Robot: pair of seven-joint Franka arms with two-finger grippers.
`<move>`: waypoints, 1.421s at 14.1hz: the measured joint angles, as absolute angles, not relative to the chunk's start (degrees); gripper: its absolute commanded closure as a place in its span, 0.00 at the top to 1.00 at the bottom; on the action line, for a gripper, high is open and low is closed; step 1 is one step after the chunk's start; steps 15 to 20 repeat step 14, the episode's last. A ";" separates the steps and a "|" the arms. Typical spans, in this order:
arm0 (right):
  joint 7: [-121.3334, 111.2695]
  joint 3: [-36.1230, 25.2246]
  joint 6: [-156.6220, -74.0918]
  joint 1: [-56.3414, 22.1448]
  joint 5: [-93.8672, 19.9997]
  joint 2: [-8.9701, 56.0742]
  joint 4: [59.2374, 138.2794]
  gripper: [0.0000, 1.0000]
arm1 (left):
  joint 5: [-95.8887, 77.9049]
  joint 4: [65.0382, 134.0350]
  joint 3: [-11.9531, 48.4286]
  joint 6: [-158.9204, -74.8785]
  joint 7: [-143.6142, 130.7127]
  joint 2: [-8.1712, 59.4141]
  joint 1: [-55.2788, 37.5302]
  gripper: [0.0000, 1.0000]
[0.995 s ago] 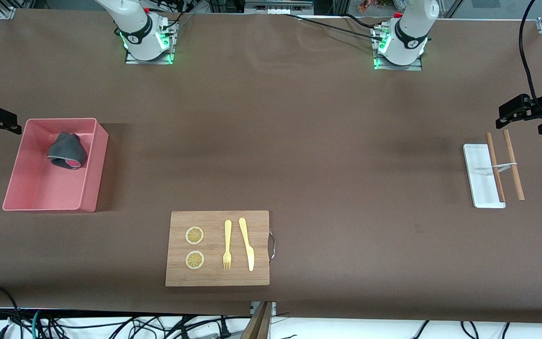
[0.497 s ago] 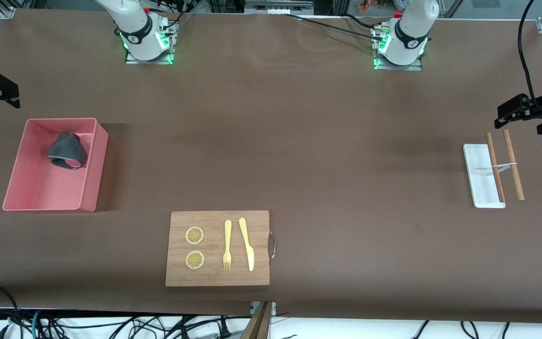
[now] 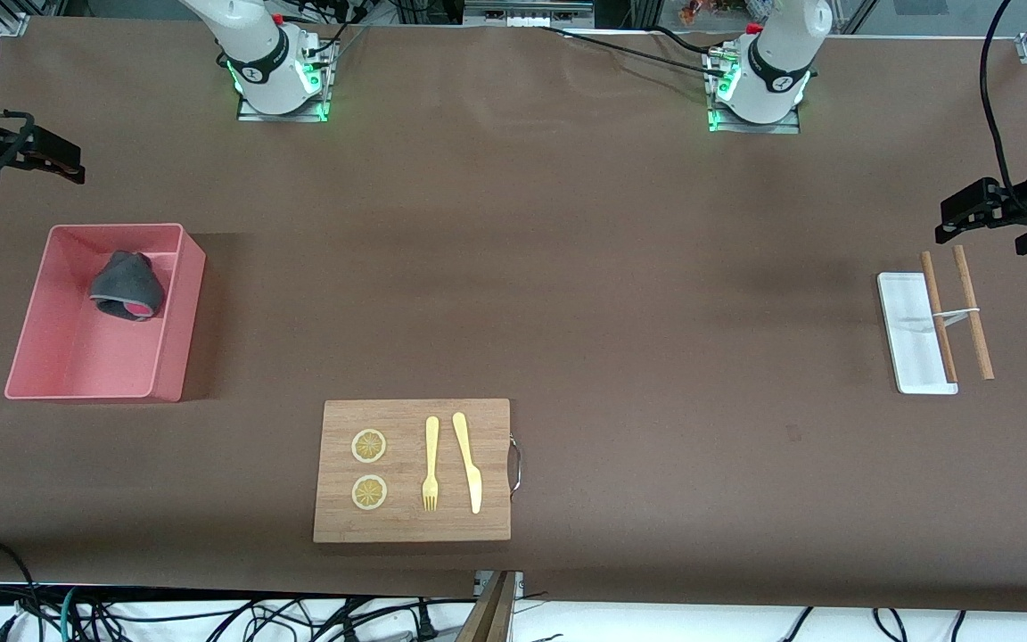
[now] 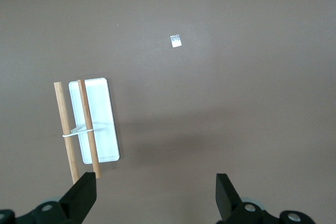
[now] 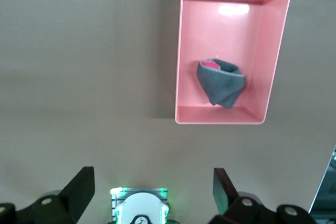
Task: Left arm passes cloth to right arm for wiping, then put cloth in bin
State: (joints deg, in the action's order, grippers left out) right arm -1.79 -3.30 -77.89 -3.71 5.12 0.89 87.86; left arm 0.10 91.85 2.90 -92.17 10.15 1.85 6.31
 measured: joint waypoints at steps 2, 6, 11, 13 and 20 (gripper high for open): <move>-0.37 -2.85 -77.87 -3.61 3.68 0.89 87.86 1.00 | 0.10 91.85 2.90 -92.17 10.15 1.85 6.31 1.00; 3.40 -1.58 -77.77 -3.59 2.82 1.03 87.84 1.00 | 0.10 91.85 2.90 -92.17 10.15 1.85 6.32 1.00; 3.63 -1.26 -77.78 -3.60 2.67 2.78 85.73 1.00 | 0.10 91.85 2.95 -92.09 10.15 1.85 6.14 1.00; 3.64 -1.26 -77.78 -3.59 2.67 3.24 85.28 1.00 | 0.10 91.85 2.95 -92.08 10.16 1.85 6.09 1.00; 3.66 -1.27 -77.79 -3.59 2.67 3.43 85.21 1.00 | 0.10 91.85 2.95 -92.08 10.16 1.85 6.09 1.00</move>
